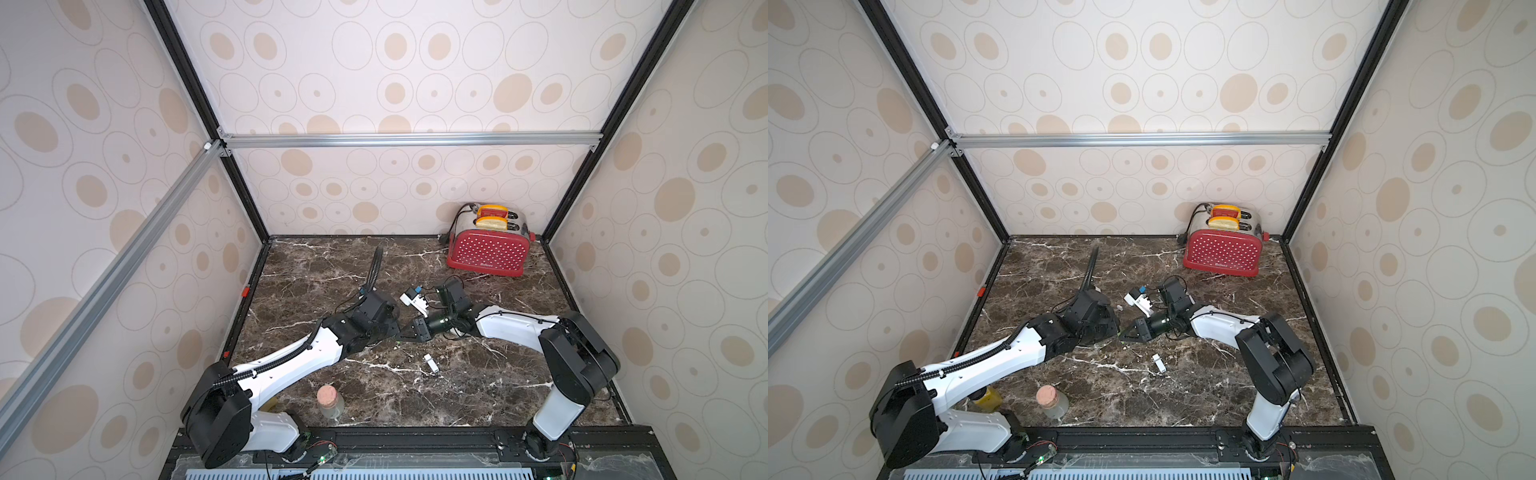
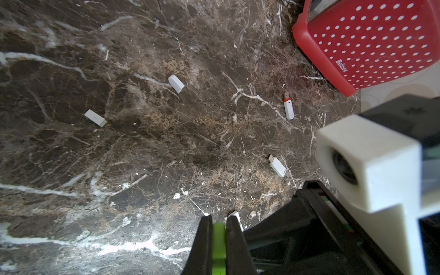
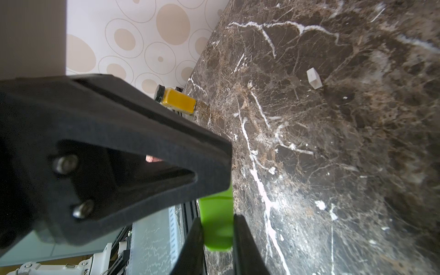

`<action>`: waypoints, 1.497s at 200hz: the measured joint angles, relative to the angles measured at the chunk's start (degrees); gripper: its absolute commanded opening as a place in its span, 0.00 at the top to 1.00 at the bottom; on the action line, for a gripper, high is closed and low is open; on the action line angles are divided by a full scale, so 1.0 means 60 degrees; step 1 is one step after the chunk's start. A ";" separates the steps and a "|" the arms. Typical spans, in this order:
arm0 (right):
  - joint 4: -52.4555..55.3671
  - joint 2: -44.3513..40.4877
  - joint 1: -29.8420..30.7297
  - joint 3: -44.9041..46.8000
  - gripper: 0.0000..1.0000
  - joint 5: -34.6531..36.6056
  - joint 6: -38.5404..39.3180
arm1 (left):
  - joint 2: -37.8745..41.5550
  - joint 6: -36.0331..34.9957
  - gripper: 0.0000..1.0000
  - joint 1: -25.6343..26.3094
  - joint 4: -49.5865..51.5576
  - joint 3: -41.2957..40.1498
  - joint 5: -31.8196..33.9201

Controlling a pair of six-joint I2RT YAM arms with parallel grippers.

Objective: Close the usb drive cover
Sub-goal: Close the cover of the USB drive.

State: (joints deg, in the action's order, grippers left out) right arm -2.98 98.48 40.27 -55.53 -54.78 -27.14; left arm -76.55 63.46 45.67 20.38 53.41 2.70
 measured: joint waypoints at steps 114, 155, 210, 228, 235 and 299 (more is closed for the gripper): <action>0.1111 -0.0226 -0.0033 0.0000 1.00 0.0372 0.0401 | -0.0401 -0.0015 1.00 0.0080 -0.0058 0.0091 -0.0612; 0.1246 -0.0299 -0.0080 0.0000 1.00 0.0382 0.0448 | -0.0415 -0.0022 0.97 0.0080 -0.0138 0.0098 -0.0714; 0.1377 -0.0466 -0.0138 0.0007 1.00 0.0423 0.0470 | -0.0448 -0.0146 0.88 0.0080 -0.0095 0.0255 -0.0841; 0.1410 -0.0499 -0.0146 0.0015 1.00 0.0448 0.0477 | -0.0477 -0.0211 0.85 0.0080 -0.0095 0.0299 -0.0885; 0.1359 -0.0503 -0.0146 0.0018 1.00 0.0535 0.0492 | -0.0481 -0.0226 0.85 0.0080 -0.0015 0.0321 -0.1020; 0.0568 -0.0543 -0.0634 0.0047 1.00 0.1705 0.0463 | -0.0477 -0.0299 0.83 0.0765 0.0452 0.0375 -0.2688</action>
State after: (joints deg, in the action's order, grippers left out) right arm 0.43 95.22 36.47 -55.24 -44.56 -24.36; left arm -79.42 61.67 50.26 23.09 55.66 -13.43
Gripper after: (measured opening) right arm 0.197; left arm 0.165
